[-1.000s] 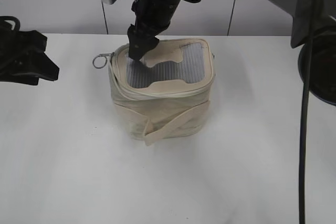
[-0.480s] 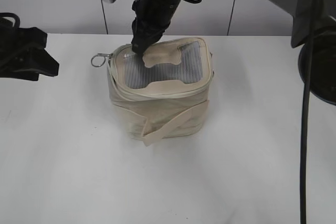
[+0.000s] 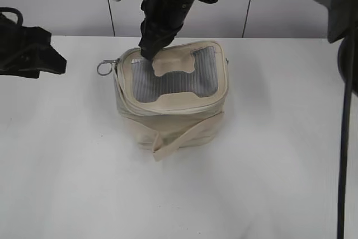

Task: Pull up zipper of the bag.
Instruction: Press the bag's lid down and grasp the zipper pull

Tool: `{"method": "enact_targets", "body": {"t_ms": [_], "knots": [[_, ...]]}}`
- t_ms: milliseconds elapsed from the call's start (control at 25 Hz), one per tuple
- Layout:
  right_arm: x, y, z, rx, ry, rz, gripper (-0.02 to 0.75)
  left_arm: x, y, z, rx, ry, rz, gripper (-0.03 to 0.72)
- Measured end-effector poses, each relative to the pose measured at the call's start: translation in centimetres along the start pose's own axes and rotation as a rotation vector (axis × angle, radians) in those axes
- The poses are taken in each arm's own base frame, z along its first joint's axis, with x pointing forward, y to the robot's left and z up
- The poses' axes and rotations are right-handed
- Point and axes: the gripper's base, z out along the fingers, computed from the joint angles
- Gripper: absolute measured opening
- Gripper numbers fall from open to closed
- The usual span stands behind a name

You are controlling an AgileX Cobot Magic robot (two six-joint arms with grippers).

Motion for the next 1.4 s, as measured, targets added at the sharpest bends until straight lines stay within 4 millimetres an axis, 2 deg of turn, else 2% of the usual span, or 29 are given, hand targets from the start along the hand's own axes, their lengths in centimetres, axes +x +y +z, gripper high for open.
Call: {"method": "enact_targets", "body": {"t_ms": [280,440,560,920,1160,1280,1400], "knots": [[0.1,0.2,-0.1,0.000,0.001,0.001,0.044,0.2,0.3,3.0,0.051,0.059,0.109,0.448],[0.2,0.1,-0.1,0.006,0.006,-0.003,0.045,0.0,0.2,3.4,0.076,0.050,0.123,0.480],[0.2,0.1,-0.1,0.008,0.008,-0.004,0.045,-0.6,0.0,3.5,0.084,0.034,0.143,0.484],[0.2,0.1,-0.1,0.008,0.008,-0.005,0.043,-3.2,-0.6,6.0,0.176,0.114,0.197,0.485],[0.2,0.1,-0.1,0.009,0.009,-0.006,0.043,-3.8,-0.2,7.8,0.185,0.179,0.224,0.485],[0.2,0.1,-0.1,0.009,0.009,-0.007,0.042,-3.6,0.1,8.7,0.174,0.198,0.225,0.471],[0.2,0.1,-0.1,0.009,0.009,-0.007,0.042,-3.5,0.5,9.5,0.159,0.201,0.222,0.410]]}}
